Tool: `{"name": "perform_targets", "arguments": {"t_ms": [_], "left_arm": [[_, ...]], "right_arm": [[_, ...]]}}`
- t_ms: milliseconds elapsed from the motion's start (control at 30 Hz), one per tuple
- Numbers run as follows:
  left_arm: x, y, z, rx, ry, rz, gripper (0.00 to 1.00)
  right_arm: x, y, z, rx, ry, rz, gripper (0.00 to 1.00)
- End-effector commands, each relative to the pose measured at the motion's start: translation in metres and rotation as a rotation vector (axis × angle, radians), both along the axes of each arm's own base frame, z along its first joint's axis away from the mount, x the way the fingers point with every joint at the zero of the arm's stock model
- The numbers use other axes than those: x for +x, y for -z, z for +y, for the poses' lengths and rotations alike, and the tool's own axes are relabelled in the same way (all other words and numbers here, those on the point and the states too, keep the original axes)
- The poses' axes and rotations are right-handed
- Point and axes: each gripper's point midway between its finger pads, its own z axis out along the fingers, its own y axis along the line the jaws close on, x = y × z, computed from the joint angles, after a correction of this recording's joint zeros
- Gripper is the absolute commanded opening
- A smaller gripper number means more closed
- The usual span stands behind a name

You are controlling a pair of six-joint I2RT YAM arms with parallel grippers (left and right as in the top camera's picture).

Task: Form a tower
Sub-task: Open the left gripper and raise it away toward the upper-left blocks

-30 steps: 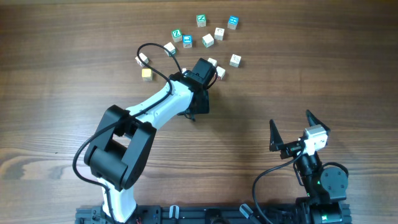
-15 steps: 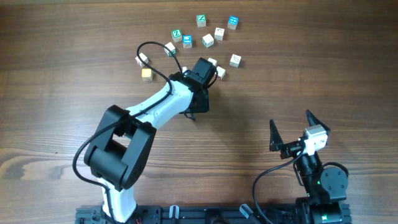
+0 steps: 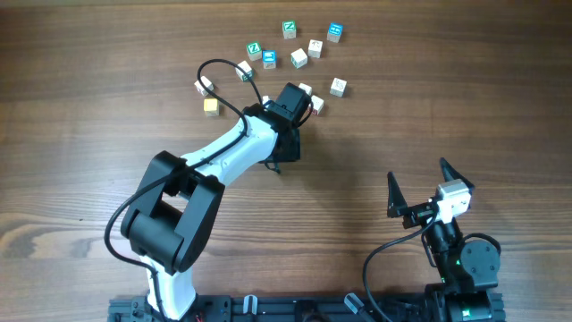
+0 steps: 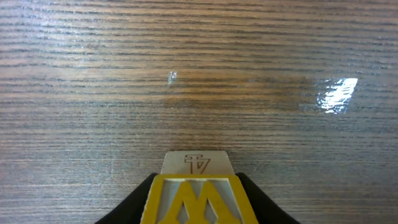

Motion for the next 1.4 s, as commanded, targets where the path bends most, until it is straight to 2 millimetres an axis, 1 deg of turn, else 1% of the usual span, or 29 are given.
{"name": "perform_targets", "arguments": {"t_ms": [0,33,67,133,200,233,267,333,367,400,500,567,633,700,833,1067,1133,1200,1233,1367], "left_arm": [[-0.001,0.005,0.004,0.028,0.025,0.004,0.64],[-0.001,0.005,0.004,0.029,0.025,0.004,0.73],[-0.001,0.005,0.004,0.028,0.025,0.003,0.78],[0.003,0.003,0.003,0.022,0.026,-0.010,0.84],[0.013,-0.005,0.003,0.014,0.035,-0.032,0.86],[0.022,-0.017,0.004,0.002,0.020,-0.052,0.88],[0.028,-0.025,0.006,-0.005,0.010,-0.065,0.89],[0.045,-0.052,0.011,-0.034,-0.021,-0.118,0.90],[0.060,-0.077,0.016,-0.064,-0.047,-0.177,0.91],[0.071,-0.098,0.021,-0.087,-0.069,-0.224,0.92],[0.088,-0.135,0.036,-0.127,-0.115,-0.317,0.94],[0.097,-0.149,0.047,-0.143,-0.145,-0.363,0.95],[0.107,-0.158,0.065,-0.151,-0.187,-0.401,0.99],[0.115,-0.161,0.085,-0.148,-0.232,-0.417,1.00],[0.123,-0.162,0.118,-0.135,-0.302,-0.429,1.00],[0.147,-0.174,0.165,-0.141,-0.403,-0.520,1.00],[0.150,-0.173,0.177,-0.136,-0.426,-0.526,1.00],[0.151,-0.165,0.185,-0.126,-0.443,-0.511,1.00],[0.152,-0.158,0.190,-0.119,-0.452,-0.497,1.00],[0.155,-0.119,0.203,-0.090,-0.481,-0.421,1.00]], "right_arm": [[0.000,-0.002,-0.003,-0.009,0.014,-0.010,1.00],[0.000,-0.002,-0.003,-0.009,0.014,-0.010,1.00],[0.000,-0.002,-0.002,-0.009,0.014,-0.010,1.00],[0.000,-0.002,-0.002,-0.009,0.014,-0.010,1.00],[0.000,-0.002,-0.003,-0.009,0.014,-0.010,1.00],[0.000,-0.002,-0.003,-0.009,0.014,-0.010,1.00],[0.000,-0.002,-0.003,-0.009,0.014,-0.010,1.00],[0.000,-0.002,-0.002,-0.009,0.014,-0.010,1.00],[0.000,-0.002,-0.002,-0.009,0.014,-0.010,1.00],[0.000,-0.002,-0.003,-0.009,0.014,-0.010,1.00],[0.000,-0.002,-0.003,-0.009,0.014,-0.010,1.00],[0.000,-0.002,-0.003,-0.009,0.014,-0.010,1.00],[0.000,-0.002,-0.003,-0.009,0.014,-0.010,1.00],[0.000,-0.002,-0.002,-0.009,0.014,-0.010,1.00],[0.000,-0.002,-0.002,-0.009,0.014,-0.010,1.00],[0.000,-0.002,-0.002,-0.009,0.014,-0.010,1.00],[0.000,-0.002,-0.002,-0.009,0.014,-0.010,1.00],[0.000,-0.002,-0.003,-0.009,0.014,-0.010,0.99],[0.000,-0.002,-0.003,-0.009,0.014,-0.010,1.00],[0.000,-0.002,-0.002,-0.009,0.014,-0.010,1.00]]}}
